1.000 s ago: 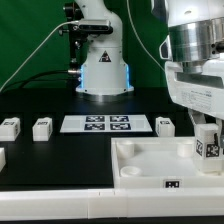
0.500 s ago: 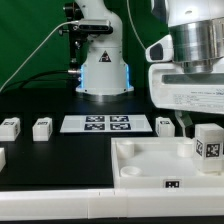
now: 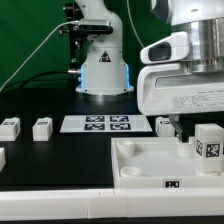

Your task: Assemble one leg

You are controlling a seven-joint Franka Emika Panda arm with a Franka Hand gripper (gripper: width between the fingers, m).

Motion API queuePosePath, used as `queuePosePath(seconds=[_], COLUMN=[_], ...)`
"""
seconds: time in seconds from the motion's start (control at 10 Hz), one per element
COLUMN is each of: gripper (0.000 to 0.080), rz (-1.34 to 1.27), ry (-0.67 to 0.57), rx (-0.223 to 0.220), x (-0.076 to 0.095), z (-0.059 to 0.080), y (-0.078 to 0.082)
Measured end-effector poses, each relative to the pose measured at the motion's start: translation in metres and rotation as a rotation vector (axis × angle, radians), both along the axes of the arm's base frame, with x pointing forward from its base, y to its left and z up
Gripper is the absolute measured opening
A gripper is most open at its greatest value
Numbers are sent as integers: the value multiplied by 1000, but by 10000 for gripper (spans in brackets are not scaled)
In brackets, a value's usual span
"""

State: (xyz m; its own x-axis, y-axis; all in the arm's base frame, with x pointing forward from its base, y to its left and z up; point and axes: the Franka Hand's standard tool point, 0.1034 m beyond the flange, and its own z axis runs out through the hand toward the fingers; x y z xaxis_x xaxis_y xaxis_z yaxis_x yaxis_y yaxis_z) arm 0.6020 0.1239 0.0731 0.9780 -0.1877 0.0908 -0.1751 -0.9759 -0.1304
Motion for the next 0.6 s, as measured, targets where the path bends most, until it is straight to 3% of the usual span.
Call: queuePosePath(seconds=[0.3, 0.4, 0.5, 0.6], gripper=[649, 649, 551, 403], rz=[312, 304, 303, 304], ry=[-34, -34, -34, -34], rx=[-47, -45, -45, -45], x=[1, 1, 1, 1], z=[0, 0, 0, 0], y=[-5, -6, -7, -7])
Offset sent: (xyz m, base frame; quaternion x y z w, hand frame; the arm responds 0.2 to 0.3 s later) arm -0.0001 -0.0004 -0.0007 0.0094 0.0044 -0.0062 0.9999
